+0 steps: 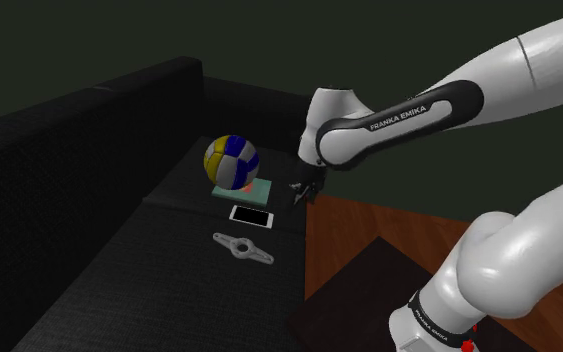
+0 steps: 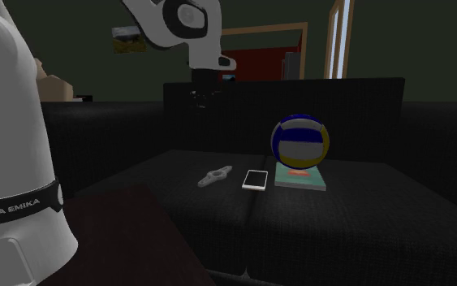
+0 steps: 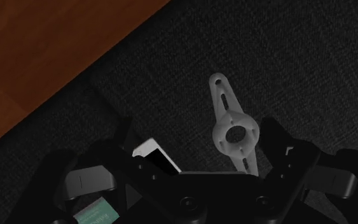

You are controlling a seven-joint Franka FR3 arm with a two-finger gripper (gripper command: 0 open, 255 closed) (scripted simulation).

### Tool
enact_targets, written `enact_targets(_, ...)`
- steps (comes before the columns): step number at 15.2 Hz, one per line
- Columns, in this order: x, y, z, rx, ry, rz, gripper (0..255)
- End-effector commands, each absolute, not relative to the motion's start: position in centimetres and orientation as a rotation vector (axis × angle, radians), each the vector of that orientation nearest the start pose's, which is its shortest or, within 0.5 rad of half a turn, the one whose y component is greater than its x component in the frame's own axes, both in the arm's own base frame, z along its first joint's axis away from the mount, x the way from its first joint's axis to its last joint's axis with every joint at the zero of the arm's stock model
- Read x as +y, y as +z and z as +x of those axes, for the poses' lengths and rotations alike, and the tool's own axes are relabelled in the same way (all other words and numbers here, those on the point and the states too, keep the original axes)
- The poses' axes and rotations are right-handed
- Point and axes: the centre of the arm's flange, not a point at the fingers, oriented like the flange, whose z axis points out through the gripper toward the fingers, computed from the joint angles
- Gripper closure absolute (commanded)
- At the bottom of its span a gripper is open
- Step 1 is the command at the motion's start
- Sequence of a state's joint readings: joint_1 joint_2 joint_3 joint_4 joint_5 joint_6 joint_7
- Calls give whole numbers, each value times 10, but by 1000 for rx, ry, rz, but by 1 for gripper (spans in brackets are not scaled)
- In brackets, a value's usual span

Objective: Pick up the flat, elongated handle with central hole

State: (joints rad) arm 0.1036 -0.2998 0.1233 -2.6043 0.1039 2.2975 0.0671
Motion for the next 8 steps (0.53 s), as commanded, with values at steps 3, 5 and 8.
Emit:
enact_targets(3, 121, 310, 422, -189, 17, -3097, 0)
enact_targets(5, 132, 287, 429, -218, 16, -3096, 0)
enact_targets(8, 149, 254, 441, -260, 14, -3094, 0)
